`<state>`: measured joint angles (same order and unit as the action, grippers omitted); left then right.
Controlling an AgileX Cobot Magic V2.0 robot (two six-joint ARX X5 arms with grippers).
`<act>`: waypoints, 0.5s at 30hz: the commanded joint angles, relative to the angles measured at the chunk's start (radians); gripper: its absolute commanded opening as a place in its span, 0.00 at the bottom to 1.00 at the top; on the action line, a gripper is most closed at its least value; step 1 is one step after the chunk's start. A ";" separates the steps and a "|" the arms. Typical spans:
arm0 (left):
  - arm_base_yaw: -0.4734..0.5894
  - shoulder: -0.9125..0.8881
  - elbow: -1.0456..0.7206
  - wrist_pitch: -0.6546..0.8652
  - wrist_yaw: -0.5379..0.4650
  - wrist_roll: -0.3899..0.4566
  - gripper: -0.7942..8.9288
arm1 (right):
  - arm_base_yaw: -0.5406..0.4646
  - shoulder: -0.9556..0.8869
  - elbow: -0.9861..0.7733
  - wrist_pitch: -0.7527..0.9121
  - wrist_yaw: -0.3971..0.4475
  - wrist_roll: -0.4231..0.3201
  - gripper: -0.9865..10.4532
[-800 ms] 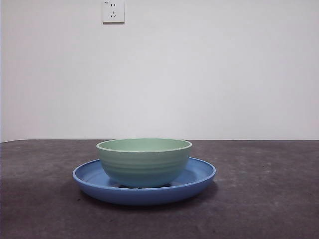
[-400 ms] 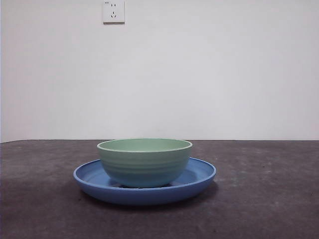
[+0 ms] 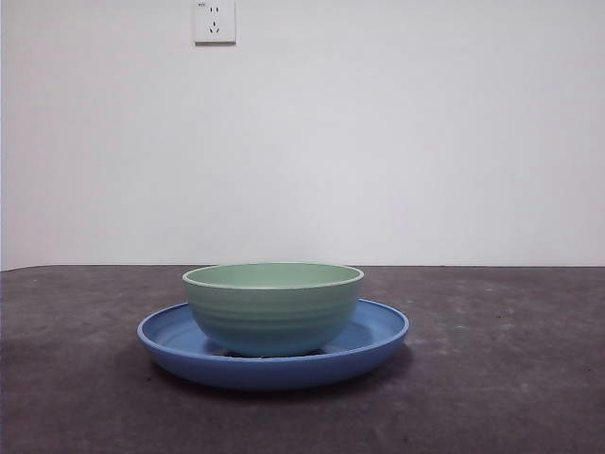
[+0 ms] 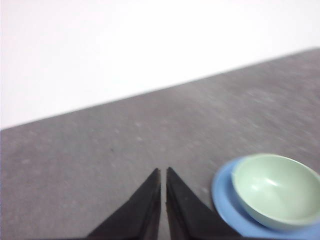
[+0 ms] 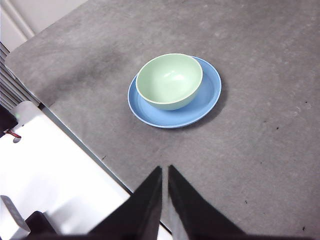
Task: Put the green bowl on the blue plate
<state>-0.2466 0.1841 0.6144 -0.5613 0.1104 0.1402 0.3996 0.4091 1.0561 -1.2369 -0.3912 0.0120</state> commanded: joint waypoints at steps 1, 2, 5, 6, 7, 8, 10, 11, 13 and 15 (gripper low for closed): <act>0.038 -0.044 -0.176 0.195 0.001 -0.022 0.10 | 0.006 0.003 0.006 0.010 -0.002 0.006 0.10; 0.053 -0.056 -0.228 0.250 0.001 -0.038 0.10 | 0.006 0.003 0.006 0.010 -0.002 0.006 0.10; 0.114 -0.078 -0.383 0.417 0.001 -0.132 0.10 | 0.006 0.003 0.006 0.010 -0.002 0.006 0.10; 0.134 -0.082 -0.426 0.456 0.001 -0.163 0.10 | 0.006 0.003 0.006 0.010 -0.002 0.006 0.10; 0.150 -0.084 -0.462 0.481 0.001 -0.183 0.10 | 0.006 0.003 0.006 0.011 -0.002 0.006 0.10; 0.162 -0.087 -0.487 0.491 0.001 -0.191 0.10 | 0.006 0.003 0.006 0.010 -0.002 0.006 0.10; 0.181 -0.089 -0.525 0.484 -0.013 -0.212 0.10 | 0.006 0.003 0.006 0.010 -0.002 0.006 0.10; 0.187 -0.089 -0.539 0.484 -0.034 -0.229 0.10 | 0.006 0.003 0.006 0.010 -0.002 0.006 0.10; 0.198 -0.089 -0.568 0.483 -0.089 -0.259 0.10 | 0.006 0.003 0.006 0.010 -0.002 0.006 0.10; 0.203 -0.089 -0.583 0.480 -0.128 -0.260 0.10 | 0.006 0.003 0.006 0.011 -0.002 0.006 0.10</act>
<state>-0.0448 0.0975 0.0341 -0.0952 -0.0044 -0.0944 0.3996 0.4091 1.0561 -1.2369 -0.3912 0.0116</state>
